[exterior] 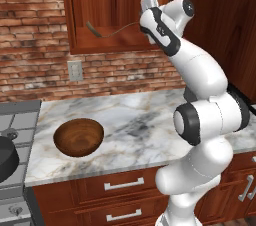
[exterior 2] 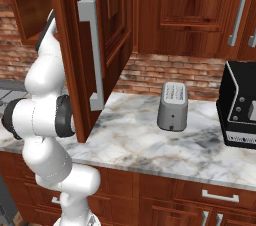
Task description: Open the cabinet and move the ladle to the pot. Then close the cabinet.
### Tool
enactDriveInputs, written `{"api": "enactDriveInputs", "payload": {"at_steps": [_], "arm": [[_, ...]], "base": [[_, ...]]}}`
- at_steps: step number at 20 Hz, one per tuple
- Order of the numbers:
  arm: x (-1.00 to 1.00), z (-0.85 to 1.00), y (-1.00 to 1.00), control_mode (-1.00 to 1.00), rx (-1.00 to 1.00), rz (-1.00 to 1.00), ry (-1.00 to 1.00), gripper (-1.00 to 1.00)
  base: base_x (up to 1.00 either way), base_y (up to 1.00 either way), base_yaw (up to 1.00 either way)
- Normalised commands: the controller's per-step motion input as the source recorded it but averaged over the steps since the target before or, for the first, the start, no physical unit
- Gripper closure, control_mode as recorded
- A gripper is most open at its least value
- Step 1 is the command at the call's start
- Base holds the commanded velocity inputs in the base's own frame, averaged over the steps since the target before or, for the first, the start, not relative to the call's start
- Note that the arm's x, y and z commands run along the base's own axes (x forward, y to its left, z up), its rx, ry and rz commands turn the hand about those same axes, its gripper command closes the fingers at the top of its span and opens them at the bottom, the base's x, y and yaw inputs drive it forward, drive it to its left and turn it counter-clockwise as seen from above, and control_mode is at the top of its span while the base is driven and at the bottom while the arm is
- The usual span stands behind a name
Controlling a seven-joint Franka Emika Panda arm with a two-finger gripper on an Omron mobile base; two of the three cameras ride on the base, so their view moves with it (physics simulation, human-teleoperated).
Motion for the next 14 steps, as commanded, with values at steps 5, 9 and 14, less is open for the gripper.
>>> {"api": "enactDriveInputs", "payload": {"at_steps": [5,9,14], "arm": [[0.25,-0.01,0.02,-1.0,0.0,0.0,0.0,-1.0],[0.25,-0.02,0.07,-1.0,0.0,0.0,0.0,-1.0],[0.18,-0.04,0.08,-1.0,0.0,0.0,0.0,-1.0]], "base": [[0.0,0.0,0.0],[0.0,0.0,0.0],[0.0,0.0,0.0]]}}
